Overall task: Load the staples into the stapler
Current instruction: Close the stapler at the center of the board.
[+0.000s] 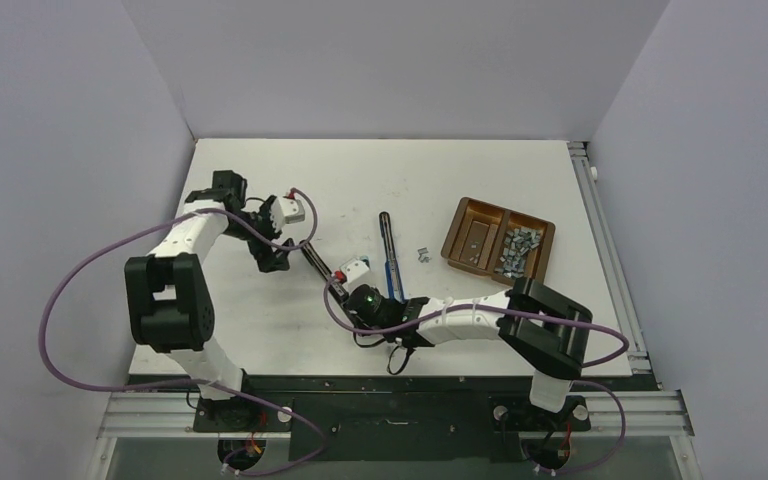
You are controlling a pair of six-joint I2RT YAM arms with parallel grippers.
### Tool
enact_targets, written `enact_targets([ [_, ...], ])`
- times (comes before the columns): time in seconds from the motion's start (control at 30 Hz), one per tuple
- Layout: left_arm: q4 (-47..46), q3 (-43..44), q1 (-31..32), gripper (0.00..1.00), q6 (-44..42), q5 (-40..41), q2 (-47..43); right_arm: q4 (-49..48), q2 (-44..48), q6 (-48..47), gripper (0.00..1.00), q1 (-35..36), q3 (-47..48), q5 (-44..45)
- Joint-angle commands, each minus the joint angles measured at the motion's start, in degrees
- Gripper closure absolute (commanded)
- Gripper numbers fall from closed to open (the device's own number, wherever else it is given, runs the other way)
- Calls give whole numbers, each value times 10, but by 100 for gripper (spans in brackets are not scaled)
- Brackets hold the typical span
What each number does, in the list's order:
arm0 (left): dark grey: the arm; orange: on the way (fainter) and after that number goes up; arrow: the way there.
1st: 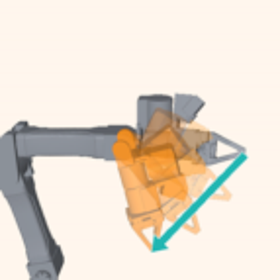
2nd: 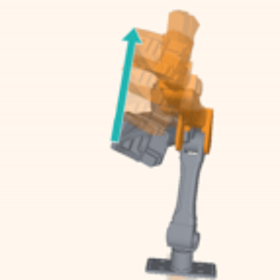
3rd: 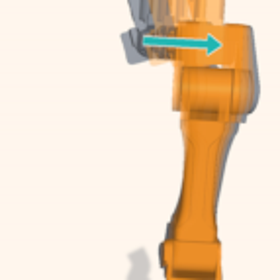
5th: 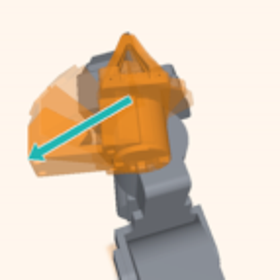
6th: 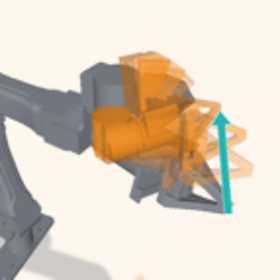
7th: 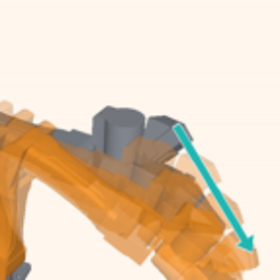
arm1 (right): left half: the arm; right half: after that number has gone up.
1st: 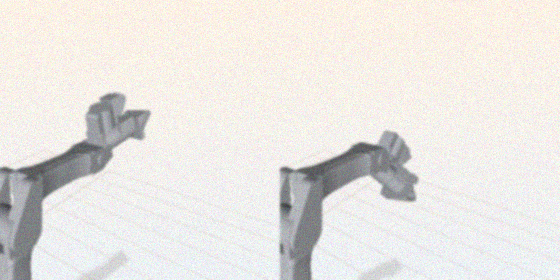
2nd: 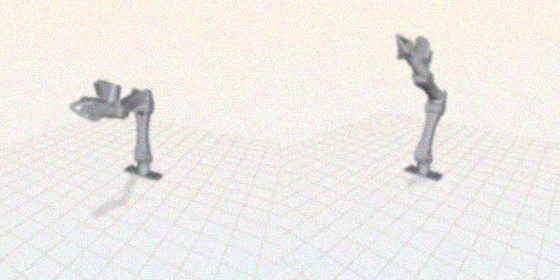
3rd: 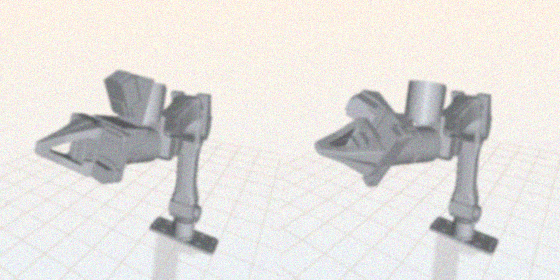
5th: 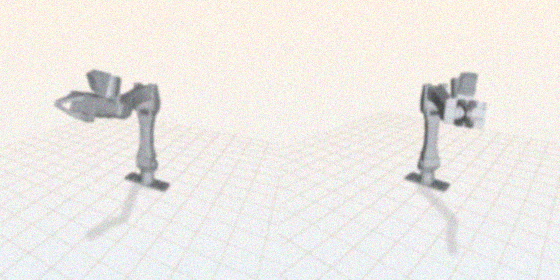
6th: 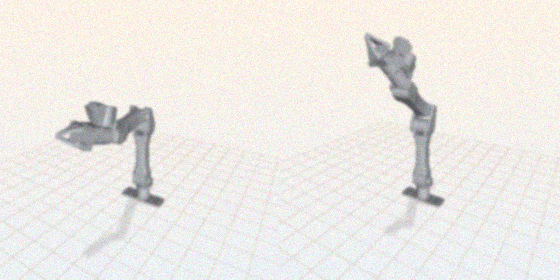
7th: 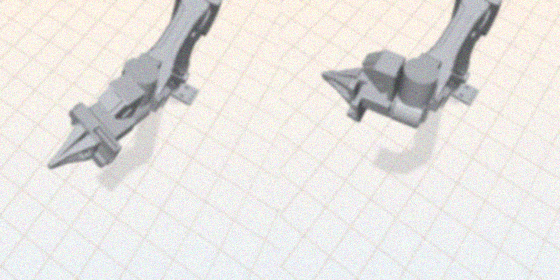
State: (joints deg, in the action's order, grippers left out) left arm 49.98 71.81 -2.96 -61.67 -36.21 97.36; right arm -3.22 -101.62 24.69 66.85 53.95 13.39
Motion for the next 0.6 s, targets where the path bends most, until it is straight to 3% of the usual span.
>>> enact_targets([
  [0.0,14,12,24,4,-141,3,25,-8,30,-26,91,5,-15,-41],
  [0.3,-1,15,71,1,-290,26,77,-38,41,-49,91,-1,-46,-58],
  [0.57,-35,21,80,35,-357,65,125,-42,13,-62,92,-6,-32,-74],
])
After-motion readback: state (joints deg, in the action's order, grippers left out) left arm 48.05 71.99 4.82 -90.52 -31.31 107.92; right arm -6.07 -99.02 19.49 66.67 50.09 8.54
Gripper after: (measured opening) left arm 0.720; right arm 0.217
